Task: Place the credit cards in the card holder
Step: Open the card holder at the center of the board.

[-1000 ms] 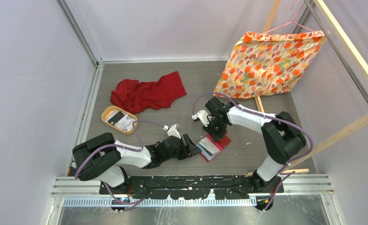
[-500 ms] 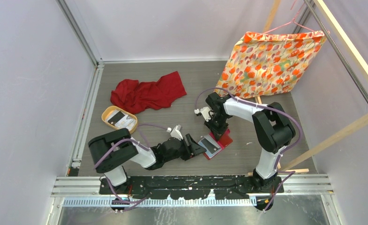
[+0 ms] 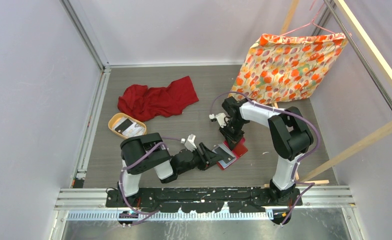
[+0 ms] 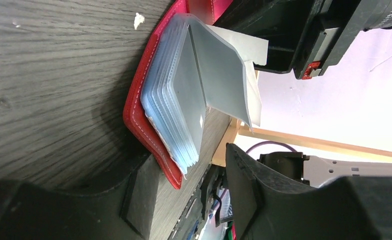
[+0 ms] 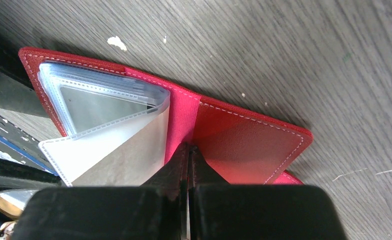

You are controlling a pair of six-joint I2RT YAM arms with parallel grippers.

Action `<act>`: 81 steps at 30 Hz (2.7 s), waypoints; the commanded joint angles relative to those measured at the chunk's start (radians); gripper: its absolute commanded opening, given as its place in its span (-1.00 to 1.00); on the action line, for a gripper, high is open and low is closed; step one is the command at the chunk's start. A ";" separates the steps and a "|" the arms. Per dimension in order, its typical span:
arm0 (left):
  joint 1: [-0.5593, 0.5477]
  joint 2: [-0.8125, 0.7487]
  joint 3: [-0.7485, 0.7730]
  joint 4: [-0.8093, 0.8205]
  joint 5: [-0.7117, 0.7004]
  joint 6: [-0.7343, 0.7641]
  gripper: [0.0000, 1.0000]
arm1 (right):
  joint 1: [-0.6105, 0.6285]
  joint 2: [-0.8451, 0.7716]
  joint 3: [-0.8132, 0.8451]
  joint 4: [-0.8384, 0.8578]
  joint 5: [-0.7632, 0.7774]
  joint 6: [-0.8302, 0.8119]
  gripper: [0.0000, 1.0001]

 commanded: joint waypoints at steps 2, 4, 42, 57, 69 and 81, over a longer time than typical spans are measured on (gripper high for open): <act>0.011 0.034 0.005 0.032 -0.041 0.066 -0.04 | 0.002 0.061 -0.037 0.000 0.027 -0.026 -0.97; 0.016 0.020 0.015 0.008 -0.042 0.082 -0.22 | 0.001 0.046 -0.033 -0.006 0.000 -0.029 -0.96; 0.216 -0.433 0.686 -1.919 0.152 0.759 -0.99 | -0.079 -0.225 -0.187 0.474 -0.668 0.550 0.19; 0.235 -0.357 0.878 -2.143 0.157 0.845 -1.00 | -0.103 -0.211 -0.140 0.436 -0.610 0.506 0.29; 0.230 -0.310 0.989 -2.265 0.089 0.880 -0.99 | -0.103 -0.196 -0.156 0.492 -0.737 0.526 0.39; 0.200 -0.257 1.032 -2.301 0.002 0.876 -1.00 | -0.104 -0.194 -0.174 0.553 -0.769 0.580 0.38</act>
